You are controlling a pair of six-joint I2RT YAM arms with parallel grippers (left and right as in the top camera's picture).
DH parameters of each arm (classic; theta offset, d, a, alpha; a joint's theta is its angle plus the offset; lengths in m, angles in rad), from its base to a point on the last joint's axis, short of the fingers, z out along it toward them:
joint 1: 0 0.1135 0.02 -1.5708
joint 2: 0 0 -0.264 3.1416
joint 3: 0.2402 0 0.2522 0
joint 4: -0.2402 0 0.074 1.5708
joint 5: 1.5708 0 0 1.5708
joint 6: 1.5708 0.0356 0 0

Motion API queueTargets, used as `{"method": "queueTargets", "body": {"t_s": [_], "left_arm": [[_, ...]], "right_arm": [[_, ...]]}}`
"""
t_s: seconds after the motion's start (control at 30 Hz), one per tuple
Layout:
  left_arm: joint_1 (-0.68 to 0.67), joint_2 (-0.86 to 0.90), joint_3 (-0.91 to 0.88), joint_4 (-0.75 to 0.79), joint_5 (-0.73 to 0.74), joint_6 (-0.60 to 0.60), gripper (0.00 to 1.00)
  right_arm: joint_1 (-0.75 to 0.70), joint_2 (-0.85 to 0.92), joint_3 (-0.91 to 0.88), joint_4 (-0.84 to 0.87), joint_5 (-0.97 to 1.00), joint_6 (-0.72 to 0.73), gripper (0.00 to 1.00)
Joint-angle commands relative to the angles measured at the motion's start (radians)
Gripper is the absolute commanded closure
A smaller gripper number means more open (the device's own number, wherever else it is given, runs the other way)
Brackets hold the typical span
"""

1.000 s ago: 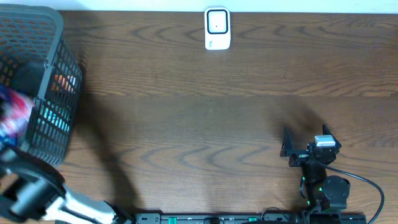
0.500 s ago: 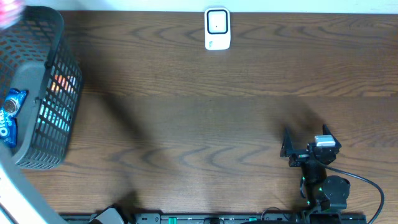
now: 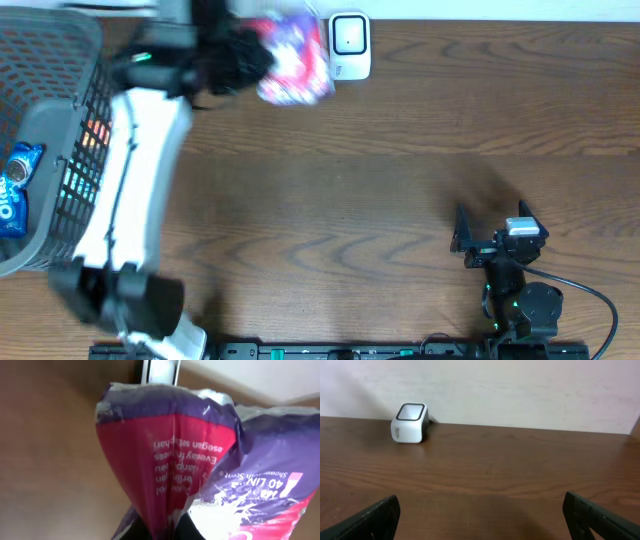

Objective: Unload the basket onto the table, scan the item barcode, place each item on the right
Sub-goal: 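Carry the pink-purple bag to the scanner and set it down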

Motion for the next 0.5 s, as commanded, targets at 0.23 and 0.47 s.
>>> {"method": "queueTargets", "body": {"t_s": [0.23,0.47], "left_arm": [[-0.175,0.251,-0.001,-0.092,-0.01,0.04,0.75],[-0.178,0.272,0.002,-0.065,-0.01,0.04,0.02]], "right_arm": [[0.003,-0.004,-0.002,-0.003,-0.003,-0.008,0.01],[0.003,-0.004,-0.002,-0.003,-0.003,-0.008,0.01]]}}
